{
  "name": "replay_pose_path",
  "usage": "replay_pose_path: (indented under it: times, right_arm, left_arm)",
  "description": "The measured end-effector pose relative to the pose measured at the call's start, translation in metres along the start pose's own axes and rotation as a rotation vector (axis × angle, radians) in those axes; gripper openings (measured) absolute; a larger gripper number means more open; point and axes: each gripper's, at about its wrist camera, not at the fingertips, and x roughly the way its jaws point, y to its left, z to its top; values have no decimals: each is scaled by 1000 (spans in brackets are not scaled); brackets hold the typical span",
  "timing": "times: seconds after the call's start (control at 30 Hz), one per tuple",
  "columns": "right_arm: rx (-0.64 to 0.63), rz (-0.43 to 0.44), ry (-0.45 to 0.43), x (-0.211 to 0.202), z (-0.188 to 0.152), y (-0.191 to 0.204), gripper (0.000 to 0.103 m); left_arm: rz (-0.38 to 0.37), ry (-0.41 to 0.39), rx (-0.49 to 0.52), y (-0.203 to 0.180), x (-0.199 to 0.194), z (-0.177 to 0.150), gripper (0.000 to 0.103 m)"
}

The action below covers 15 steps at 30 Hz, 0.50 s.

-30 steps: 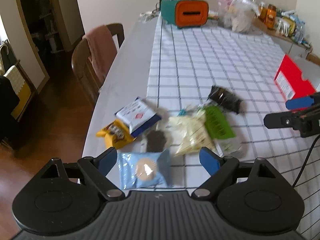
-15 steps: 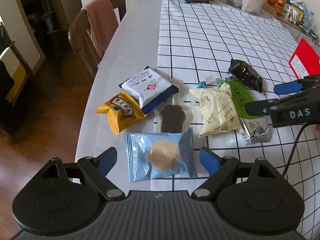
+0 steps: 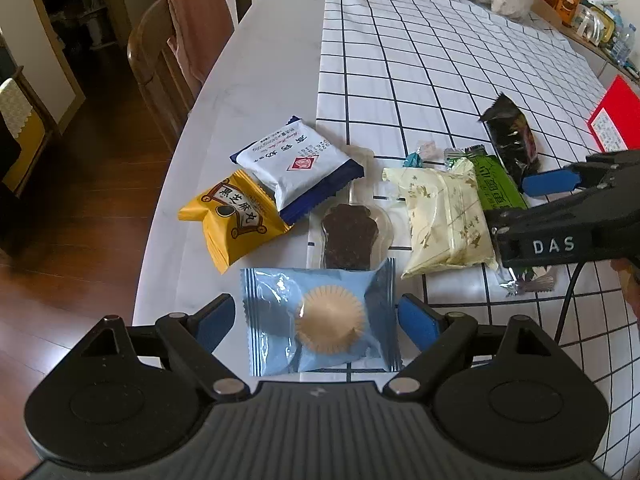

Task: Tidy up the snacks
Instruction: 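Grasp the blue cupcake packet with the left tool while the right tool grasps the green packet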

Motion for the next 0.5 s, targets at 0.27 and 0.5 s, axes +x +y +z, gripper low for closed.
replay_pose_path:
  times: [0.27, 0.5]
  right_arm:
    - [-26, 15, -20, -4, -3, 4, 61]
    - [-53, 34, -25, -10, -5, 8, 42]
  left_arm:
    - [6, 9, -12, -3, -1, -3, 69]
    - [14, -14, 17, -9, -5, -6, 50]
